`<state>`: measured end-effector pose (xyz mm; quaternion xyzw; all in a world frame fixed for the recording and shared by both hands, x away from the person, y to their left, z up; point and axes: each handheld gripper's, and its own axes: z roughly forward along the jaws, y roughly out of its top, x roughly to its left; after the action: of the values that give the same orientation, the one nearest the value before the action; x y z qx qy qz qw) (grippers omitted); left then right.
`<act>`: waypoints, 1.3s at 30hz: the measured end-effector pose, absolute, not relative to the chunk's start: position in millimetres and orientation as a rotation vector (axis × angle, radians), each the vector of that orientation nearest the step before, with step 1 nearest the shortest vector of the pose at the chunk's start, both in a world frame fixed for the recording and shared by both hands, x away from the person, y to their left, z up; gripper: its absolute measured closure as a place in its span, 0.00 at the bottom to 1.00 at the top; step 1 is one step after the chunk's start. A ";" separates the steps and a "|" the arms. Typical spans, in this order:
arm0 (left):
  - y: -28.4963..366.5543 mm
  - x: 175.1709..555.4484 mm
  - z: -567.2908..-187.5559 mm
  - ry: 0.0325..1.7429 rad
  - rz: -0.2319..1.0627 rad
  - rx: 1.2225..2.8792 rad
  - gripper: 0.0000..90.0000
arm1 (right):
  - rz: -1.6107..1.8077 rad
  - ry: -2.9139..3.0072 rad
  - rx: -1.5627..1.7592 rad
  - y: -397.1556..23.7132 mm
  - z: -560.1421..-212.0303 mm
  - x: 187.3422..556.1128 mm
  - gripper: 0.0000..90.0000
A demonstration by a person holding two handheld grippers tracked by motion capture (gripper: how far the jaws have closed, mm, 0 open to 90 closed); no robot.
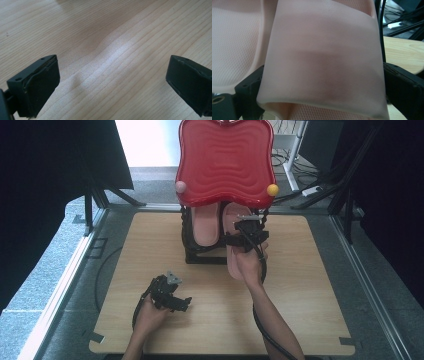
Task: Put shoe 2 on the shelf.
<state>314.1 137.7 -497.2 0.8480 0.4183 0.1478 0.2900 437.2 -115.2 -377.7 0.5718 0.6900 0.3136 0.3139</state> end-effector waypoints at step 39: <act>134.7 313.3 -498.2 1.105 0.385 2.271 0.00 | 0.919 1.854 1.418 -119.3 -369.7 437.1 0.00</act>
<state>313.3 134.7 -498.2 0.8509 0.4141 0.1441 0.2894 437.1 -119.3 -369.7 0.5372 0.7023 0.3483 0.3112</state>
